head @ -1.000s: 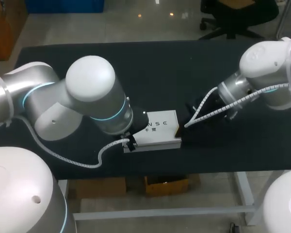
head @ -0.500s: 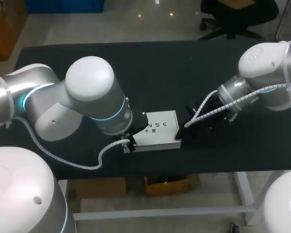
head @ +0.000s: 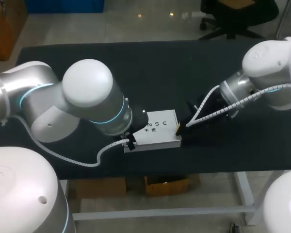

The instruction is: Assemble the packaging by folding the flat box into shape, placing the metal phone stand inside, and closing the box properly

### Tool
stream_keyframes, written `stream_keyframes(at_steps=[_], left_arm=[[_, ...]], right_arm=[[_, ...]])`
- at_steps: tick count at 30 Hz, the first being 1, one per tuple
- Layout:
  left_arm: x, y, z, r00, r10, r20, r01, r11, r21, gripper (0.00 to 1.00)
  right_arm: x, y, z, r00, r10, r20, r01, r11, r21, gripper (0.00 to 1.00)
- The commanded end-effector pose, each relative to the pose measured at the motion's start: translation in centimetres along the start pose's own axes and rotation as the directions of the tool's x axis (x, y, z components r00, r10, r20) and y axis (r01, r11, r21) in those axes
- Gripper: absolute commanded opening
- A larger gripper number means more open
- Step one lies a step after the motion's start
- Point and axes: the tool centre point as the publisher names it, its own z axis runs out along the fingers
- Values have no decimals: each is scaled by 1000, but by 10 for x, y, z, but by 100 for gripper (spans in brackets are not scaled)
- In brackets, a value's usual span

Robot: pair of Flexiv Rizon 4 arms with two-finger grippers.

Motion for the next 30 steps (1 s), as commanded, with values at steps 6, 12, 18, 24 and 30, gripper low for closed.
stream_keyframes(at_steps=[6,12,18,24,30], left_arm=[[1,0,10,1000,9,-14,-9,1000,-1,0],[2,2,22,999,2,-41,-2,1000,-12,0],[5,5,27,998,-7,-55,6,1000,-21,0],[1,2,9,1000,-5,-19,5,1000,-11,0],[-4,-5,-16,1000,1,11,-1,1000,1,34]], right_arm=[[-6,2,9,1000,15,3,-15,1000,16,0],[-13,6,16,999,42,6,-42,999,34,0],[-18,8,20,998,58,6,-59,997,43,0],[-7,0,8,1000,19,-7,-19,1000,16,0],[17,-7,-17,998,-68,-13,68,997,-42,0]])
